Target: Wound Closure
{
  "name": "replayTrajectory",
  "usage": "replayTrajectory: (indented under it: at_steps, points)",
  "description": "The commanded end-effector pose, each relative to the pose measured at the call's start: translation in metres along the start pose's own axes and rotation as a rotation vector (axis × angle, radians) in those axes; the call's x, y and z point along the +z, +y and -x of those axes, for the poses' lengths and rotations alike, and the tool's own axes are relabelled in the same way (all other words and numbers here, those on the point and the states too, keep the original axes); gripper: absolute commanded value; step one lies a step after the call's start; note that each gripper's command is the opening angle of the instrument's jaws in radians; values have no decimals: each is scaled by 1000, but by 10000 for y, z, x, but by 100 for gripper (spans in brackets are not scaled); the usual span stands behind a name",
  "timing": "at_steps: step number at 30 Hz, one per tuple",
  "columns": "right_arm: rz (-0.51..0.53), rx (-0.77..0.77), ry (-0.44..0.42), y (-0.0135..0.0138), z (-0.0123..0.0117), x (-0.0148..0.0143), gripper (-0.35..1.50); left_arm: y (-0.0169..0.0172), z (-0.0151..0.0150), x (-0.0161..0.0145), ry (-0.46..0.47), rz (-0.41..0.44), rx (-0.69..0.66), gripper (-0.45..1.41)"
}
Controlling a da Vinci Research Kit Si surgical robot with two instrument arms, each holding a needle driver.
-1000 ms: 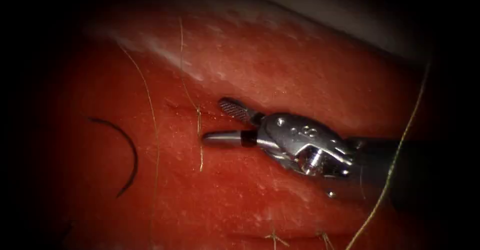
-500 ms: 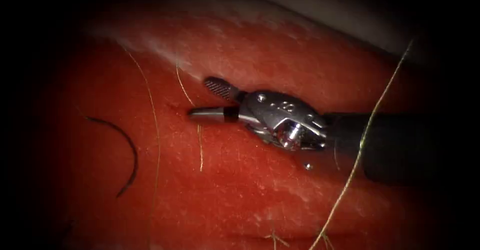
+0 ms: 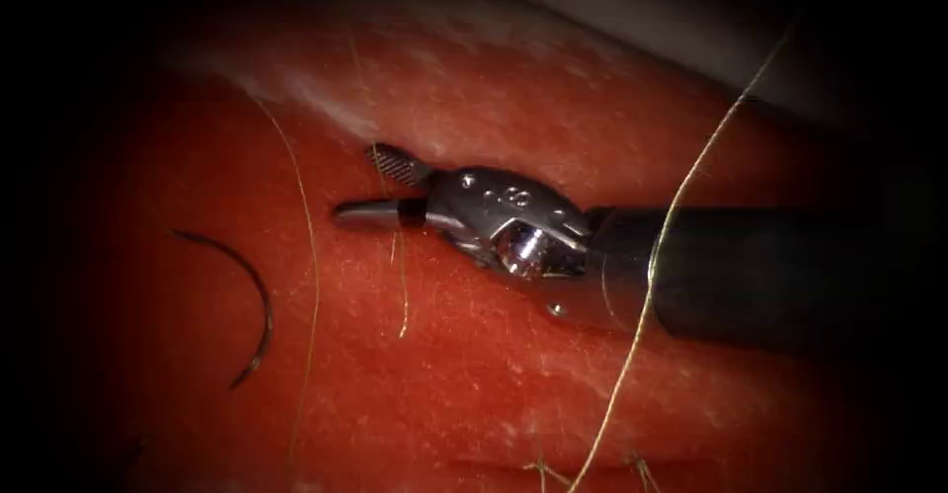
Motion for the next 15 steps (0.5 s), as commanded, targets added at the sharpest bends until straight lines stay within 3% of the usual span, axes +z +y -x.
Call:
replayTrajectory:
  at_steps: [1,15]
  points:
    - [-3,-1,3,-2,-2,16,121,3,-1,7,7,9,2,-35]
    - [8,1,6,-3,-5,35,121,18,-14,11,16,24,18,-35]
